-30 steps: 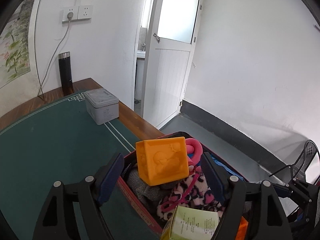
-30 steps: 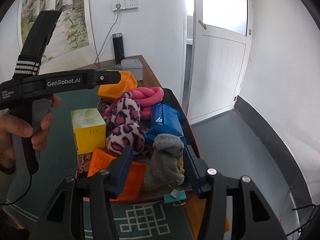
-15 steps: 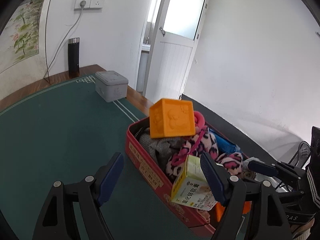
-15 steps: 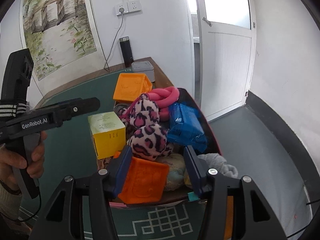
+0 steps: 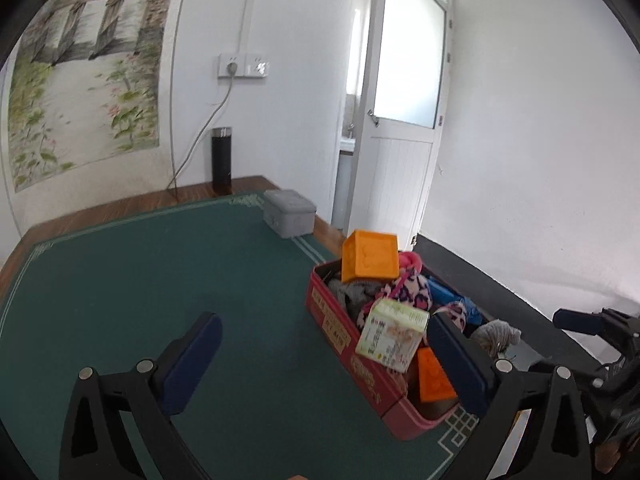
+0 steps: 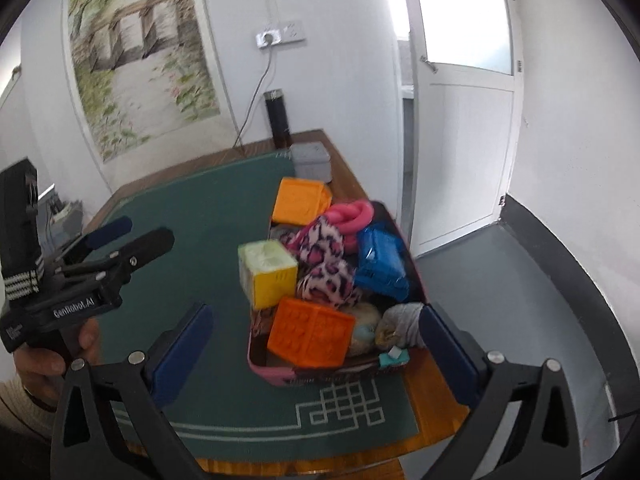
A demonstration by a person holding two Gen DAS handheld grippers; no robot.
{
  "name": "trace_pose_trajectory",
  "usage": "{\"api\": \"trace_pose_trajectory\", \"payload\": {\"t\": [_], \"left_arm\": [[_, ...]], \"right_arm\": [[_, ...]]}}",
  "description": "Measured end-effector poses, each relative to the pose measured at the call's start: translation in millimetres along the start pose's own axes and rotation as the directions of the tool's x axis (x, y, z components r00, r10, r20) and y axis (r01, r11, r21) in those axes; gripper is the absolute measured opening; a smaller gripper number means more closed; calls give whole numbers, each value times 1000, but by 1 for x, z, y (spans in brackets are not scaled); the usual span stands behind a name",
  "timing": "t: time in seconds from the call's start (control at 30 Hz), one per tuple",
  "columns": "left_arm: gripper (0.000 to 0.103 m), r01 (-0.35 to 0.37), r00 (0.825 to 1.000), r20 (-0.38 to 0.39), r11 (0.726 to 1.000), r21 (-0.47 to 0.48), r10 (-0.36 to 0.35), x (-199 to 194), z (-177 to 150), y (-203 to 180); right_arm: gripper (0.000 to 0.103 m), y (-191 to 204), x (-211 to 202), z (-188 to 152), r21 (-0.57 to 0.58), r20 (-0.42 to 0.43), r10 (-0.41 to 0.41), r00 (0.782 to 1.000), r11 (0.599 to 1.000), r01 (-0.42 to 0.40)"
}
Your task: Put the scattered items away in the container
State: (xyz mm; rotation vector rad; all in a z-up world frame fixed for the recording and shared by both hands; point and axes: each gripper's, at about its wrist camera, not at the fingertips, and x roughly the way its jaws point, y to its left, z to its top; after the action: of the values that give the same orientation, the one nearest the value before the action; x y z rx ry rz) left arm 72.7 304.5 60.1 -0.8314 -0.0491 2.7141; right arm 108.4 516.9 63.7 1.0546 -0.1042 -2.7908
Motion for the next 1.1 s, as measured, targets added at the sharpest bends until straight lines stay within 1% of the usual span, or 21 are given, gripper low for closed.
{"api": "trace_pose_trajectory", "payload": {"t": [0.13,0.2,0.27,0.37,0.43,0.53,0.67,0.8,0.9,1.0,1.1], "left_arm": [[103,-50,996,-72,994,-97,43,2,-50,-3],[103,-65,994,-88,993,-96,56,2,-65,-13],[103,-60,993,-104,996,-70,53,-1,-73,-27],[103,-66,994,-92,996,-66,60,-7,-73,-32],[103,-69,994,-84,996,-63,64,-12,-73,-35],[103,-75,995,-72,995,-58,71,-18,-73,-40],[103,-82,995,-56,995,-53,79,-26,-73,-47],[103,-96,994,-53,991,-92,91,-27,-71,-44],[103,-95,994,-55,992,-89,90,-25,-71,-46],[103,-77,996,-54,994,-74,73,-22,-73,-49],[103,-91,995,-46,994,-59,88,-20,-75,-51]], "right_arm": [[103,3,0,-23,-47,-39,-33,999,998,31],[103,5,0,-35,-71,-58,-50,997,996,45],[103,6,1,-46,-96,-77,-67,995,994,60],[103,3,-17,-55,-49,-38,-109,993,993,108],[103,4,-29,-60,-18,-3,-151,988,988,151],[103,11,-39,-70,-1,39,-198,979,980,198],[103,17,-35,-73,-50,18,-200,980,978,201],[103,16,-34,-70,-80,16,-205,979,975,206],[103,12,-34,-69,-81,18,-203,979,976,204],[103,6,-32,-68,-66,16,-200,980,977,200],[103,2,-27,-69,-50,3,-178,984,983,177]]}}
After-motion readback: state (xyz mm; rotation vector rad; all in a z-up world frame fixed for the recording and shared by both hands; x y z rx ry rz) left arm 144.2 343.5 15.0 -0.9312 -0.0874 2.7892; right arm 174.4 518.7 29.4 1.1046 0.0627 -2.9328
